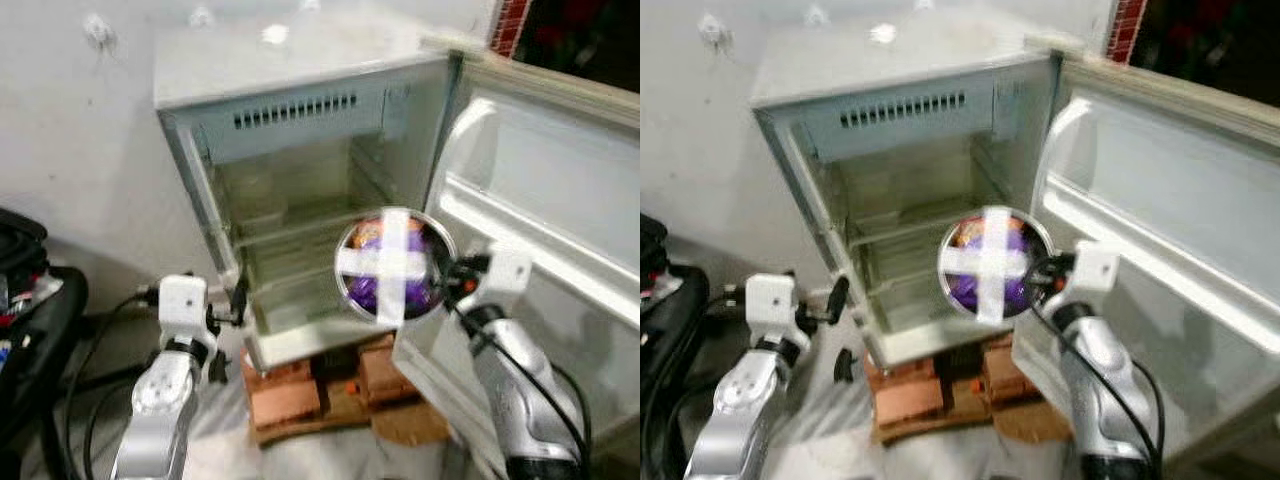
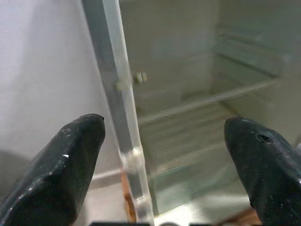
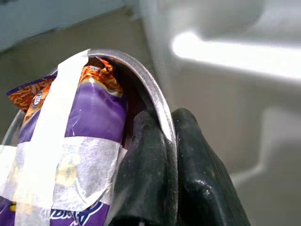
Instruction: Restocking fridge
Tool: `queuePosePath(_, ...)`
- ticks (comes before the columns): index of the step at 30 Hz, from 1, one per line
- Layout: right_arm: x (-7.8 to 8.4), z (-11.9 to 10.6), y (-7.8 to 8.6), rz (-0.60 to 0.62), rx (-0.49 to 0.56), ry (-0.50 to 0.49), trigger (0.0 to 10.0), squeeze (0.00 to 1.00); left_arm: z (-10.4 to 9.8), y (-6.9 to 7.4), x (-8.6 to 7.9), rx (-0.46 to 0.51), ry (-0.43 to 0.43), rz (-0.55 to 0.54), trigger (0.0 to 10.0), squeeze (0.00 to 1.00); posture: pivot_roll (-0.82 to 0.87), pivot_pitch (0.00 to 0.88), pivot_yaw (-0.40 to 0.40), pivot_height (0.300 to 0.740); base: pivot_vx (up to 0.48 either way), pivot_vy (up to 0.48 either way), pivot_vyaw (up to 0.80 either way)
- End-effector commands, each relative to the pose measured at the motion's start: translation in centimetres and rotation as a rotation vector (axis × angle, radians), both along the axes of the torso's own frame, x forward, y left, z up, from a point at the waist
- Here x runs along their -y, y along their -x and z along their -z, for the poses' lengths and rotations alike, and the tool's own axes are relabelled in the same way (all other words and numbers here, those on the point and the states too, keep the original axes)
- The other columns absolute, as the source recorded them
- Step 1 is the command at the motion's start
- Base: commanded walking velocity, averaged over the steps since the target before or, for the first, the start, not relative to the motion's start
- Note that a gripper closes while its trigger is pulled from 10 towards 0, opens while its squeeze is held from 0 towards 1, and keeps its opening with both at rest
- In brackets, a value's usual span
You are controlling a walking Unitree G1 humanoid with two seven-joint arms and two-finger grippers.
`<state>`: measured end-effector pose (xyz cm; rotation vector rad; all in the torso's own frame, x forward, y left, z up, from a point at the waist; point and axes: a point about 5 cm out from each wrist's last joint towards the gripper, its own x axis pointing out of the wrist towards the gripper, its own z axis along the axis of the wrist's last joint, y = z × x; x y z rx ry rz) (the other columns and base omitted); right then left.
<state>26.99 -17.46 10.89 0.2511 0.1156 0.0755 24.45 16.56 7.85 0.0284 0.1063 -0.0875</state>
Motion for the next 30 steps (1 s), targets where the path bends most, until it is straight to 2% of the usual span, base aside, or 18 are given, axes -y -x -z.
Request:
queuePosePath(1,-1.2,-0.7,-0.4,-0.037,0.035,-0.02,10.0,0.0,-0.4,-0.2,-1.1,0.012,-0.017,-0.034,10.0,0.0,0.04,0.0,0.016,0.74,0.461,0.0,0.0)
queuePosePath(4,-1.2,-0.7,-0.4,-0.038,0.033,-0.019,10.0,0.0,-0.2,0.0,-1.2,-0.003,-0.002,-0.057,10.0,0.0,0.04,0.0,0.015,0.74,0.434,0.082,0.0)
queuePosePath(20,-1.7,-0.5,-0.6,-0.083,0.019,-0.02,10.0,0.0,0.0,0.1,-1.3,-0.027,0.011,-0.111,10.0,0.0,0.05,0.0,0.002,0.74,0.0,0.0,0.0)
queuePosePath(27,-1.8,-0.4,-0.6,-0.079,0.018,-0.03,10.0,0.0,0.4,0.6,-1.0,-0.08,0.02,-0.079,10.0,0.0,0.05,0.0,0.004,0.74,0.0,0.0,0.73)
queuePosePath(30,-1.9,-0.3,-0.6,-0.076,0.011,-0.026,10.0,0.0,0.8,0.9,-0.7,-0.112,0.005,-0.023,10.0,0.0,0.06,0.0,0.006,0.74,0.0,0.0,0.65)
